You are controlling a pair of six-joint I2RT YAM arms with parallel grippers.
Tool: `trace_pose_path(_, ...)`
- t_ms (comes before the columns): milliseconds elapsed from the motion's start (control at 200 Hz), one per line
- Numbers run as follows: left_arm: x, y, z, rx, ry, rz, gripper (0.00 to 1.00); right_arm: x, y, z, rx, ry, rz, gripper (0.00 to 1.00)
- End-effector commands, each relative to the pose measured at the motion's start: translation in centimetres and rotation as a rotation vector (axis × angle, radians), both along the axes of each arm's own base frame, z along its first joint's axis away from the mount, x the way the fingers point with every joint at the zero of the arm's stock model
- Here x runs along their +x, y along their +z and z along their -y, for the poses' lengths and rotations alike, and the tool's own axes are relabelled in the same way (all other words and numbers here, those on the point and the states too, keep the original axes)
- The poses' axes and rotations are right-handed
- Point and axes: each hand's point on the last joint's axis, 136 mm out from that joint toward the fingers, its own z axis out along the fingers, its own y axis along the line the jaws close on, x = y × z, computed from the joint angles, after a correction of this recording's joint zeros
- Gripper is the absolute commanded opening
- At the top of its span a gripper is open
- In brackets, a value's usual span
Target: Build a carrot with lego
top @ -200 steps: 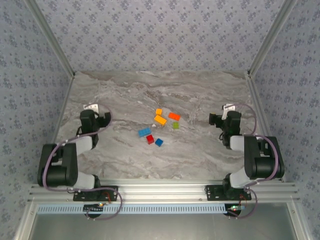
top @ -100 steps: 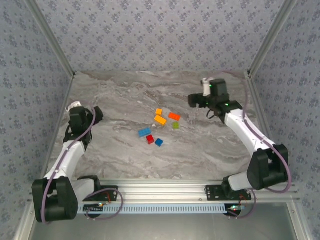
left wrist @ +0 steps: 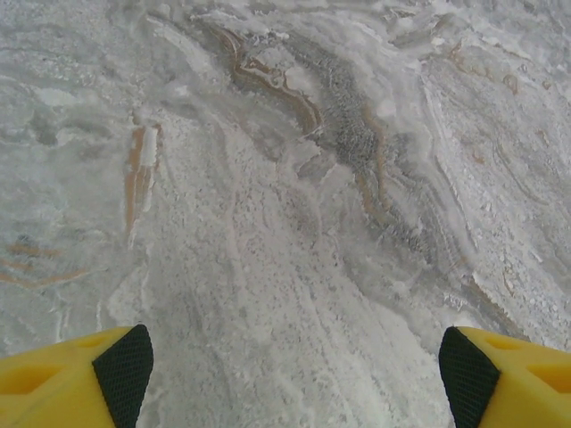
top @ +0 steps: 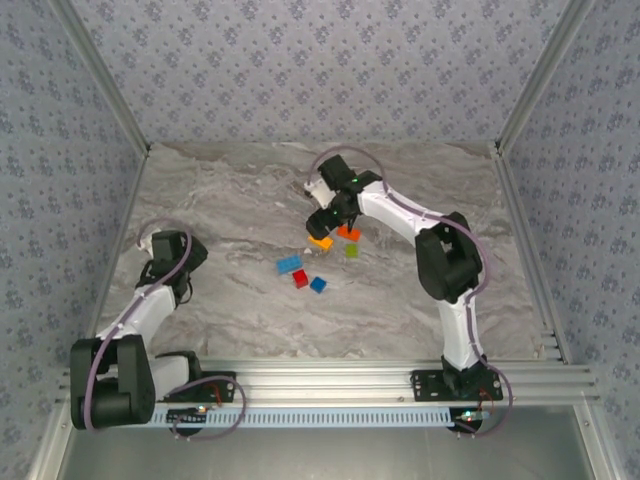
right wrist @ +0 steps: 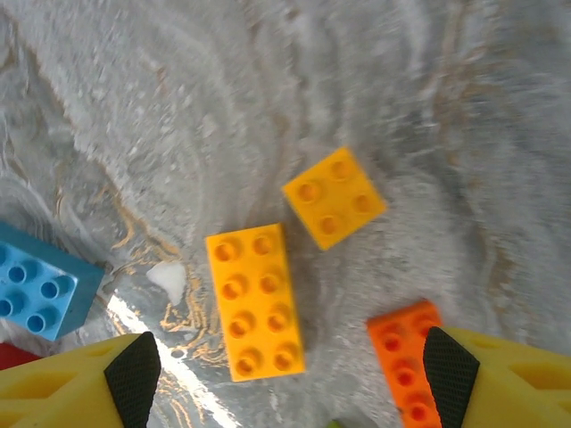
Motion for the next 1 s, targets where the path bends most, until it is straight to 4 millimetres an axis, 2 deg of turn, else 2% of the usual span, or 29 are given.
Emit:
trace_pose_path(0,1.0,0.3,-0.2,-0.022,0.032,0.02,0.85,-0.8,0.3,-0.7,-0.022,0.067,-0.016,0.82)
trace_pose_path(155,1.2,-0.1,-0.5,-0.021,0.048,-0.009,0.85,-1.2,-1.0,-1.3,-0.029,0.089,-0.037,0.81)
trace_pose_path(455,1.3,-0.3,-0.4,-0.024,0.046,-0.014,0.85,-1.8,-3.8,-0.5,-0.072,0.118,-0.099,0.76)
trace_pose_path(994,1.6,-0.4,-0.3,-0.026,0.039,-0.021,0.85,-2.1,-6.3,-0.3,-0.083,0.123,-0.151,0.75)
